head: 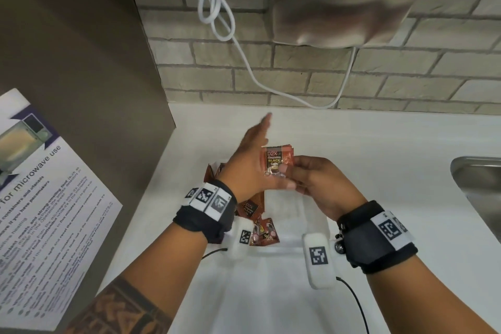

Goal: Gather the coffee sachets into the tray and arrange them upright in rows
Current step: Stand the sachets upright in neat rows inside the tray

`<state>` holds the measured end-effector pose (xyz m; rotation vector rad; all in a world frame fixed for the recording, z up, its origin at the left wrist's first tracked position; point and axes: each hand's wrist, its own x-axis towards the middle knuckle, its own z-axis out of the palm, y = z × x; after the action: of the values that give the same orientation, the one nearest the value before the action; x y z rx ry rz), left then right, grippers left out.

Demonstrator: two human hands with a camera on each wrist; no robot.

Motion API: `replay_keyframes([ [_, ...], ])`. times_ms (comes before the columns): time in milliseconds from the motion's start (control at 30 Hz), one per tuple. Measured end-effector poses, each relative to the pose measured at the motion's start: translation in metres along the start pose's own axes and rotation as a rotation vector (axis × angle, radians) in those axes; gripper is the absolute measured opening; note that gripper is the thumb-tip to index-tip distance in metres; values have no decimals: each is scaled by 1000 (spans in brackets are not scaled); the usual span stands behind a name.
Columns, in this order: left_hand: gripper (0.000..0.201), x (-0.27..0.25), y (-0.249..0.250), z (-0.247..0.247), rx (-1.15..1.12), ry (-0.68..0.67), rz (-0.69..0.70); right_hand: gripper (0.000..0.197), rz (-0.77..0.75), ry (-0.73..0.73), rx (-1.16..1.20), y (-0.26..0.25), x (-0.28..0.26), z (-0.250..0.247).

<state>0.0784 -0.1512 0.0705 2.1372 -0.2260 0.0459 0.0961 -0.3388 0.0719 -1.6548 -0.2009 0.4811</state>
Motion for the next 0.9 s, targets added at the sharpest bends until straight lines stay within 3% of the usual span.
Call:
replay_keyframes([
  [100,130,3,2,0,-536,-48,-243,24,-8,-28,69,-3,-1,-2],
  [200,87,4,5,9,-960,-127,-319,24,-45,-85,91,-4,-2,4],
  [267,53,5,8,12,-949,-175,-255,24,-63,-80,69,-4,-3,6],
  [367,33,5,5,16,-837,-152,-214,27,-112,-33,-133,-3,-3,4],
  [467,30,5,2,17,-813,-95,-223,28,-178,238,-306,-12,-3,-1],
  [500,30,5,0,17,-799,-94,-222,28,-204,267,-296,-15,-1,-3],
  [633,27,5,-3,17,-651,-76,-200,20,-242,166,-365,-23,8,-4],
  [900,36,2,-10,13,-589,-86,-191,15,-211,142,-321,-23,18,-11],
])
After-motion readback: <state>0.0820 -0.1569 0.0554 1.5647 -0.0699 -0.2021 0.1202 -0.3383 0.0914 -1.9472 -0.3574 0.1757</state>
